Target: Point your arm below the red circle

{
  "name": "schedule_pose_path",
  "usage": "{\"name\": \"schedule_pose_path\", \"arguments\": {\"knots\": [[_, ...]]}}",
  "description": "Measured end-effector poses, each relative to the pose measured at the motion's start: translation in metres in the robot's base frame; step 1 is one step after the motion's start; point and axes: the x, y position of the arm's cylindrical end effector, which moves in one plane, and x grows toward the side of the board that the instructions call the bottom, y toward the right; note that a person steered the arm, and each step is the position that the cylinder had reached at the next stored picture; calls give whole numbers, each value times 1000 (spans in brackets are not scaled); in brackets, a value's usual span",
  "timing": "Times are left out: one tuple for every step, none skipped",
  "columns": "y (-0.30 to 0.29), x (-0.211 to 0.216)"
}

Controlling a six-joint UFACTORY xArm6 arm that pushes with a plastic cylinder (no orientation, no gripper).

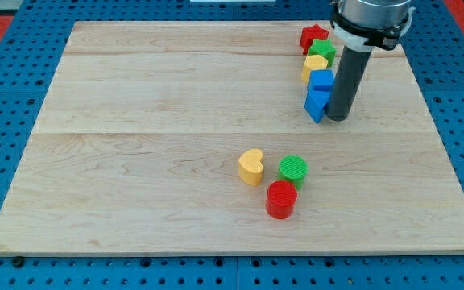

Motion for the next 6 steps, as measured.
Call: {"name": "schedule_pose_path", "arguments": {"knots": [[13, -5], [37, -9], [52, 29], [45, 111], [29, 170], [-38, 200]]}}
